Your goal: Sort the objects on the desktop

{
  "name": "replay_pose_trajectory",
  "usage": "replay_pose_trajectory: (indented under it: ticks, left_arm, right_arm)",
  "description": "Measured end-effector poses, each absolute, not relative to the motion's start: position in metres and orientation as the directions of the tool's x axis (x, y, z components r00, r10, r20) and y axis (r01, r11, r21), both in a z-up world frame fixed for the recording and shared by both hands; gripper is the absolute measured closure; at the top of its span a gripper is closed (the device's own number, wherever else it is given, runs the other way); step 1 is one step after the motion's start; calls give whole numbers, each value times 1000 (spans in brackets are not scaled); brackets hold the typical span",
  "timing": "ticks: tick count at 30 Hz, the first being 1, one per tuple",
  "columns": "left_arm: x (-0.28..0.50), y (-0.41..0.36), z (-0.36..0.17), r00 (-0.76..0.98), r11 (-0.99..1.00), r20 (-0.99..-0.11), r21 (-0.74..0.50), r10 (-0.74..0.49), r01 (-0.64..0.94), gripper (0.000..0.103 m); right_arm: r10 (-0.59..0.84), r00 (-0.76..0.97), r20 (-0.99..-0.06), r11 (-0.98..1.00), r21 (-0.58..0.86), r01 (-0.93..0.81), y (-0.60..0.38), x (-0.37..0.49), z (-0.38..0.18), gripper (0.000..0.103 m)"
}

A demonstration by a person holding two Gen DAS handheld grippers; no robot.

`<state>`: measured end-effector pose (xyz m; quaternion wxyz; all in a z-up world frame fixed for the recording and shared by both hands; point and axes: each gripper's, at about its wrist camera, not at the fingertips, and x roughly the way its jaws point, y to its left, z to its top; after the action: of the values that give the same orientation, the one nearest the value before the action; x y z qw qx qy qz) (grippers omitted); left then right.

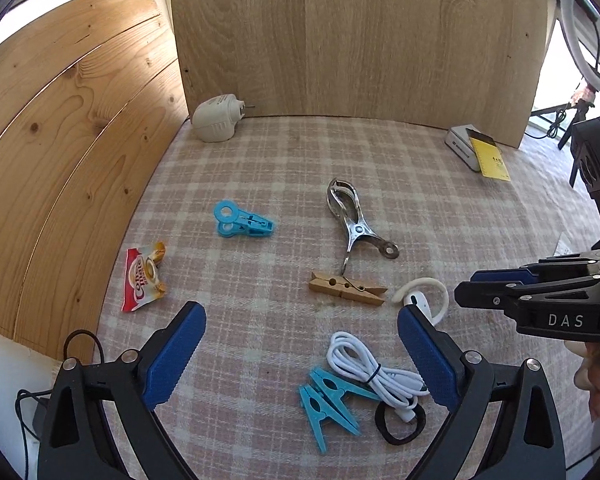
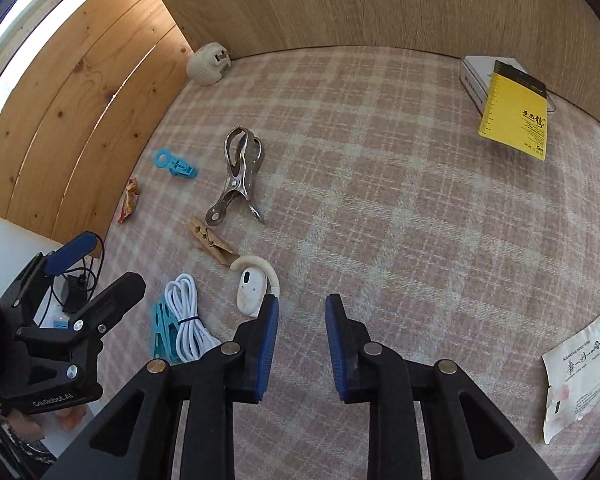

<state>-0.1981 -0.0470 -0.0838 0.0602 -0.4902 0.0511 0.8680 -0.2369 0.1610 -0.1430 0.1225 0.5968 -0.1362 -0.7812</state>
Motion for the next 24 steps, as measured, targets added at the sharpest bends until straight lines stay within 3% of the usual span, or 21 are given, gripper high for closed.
replay_pose_trajectory:
  ticks: [11, 14, 24]
  left_arm:
    - [-220, -29, -103, -482, -950, -871, 61, 99, -305, 4]
    - [-222, -26, -111, -469, -945, -878, 67, 96, -320, 4]
    - [-232, -10, -130, -473, -915, -880, 154, 44, -372, 4]
  right_arm:
    - [-353, -212, -912, -936, 348, 59, 146, -252, -158, 88]
    - [-340, -214, -916, -941, 332, 70, 144, -255, -159, 97]
    - [-282, -251, -926, -959, 278, 51, 164, -243, -155, 97]
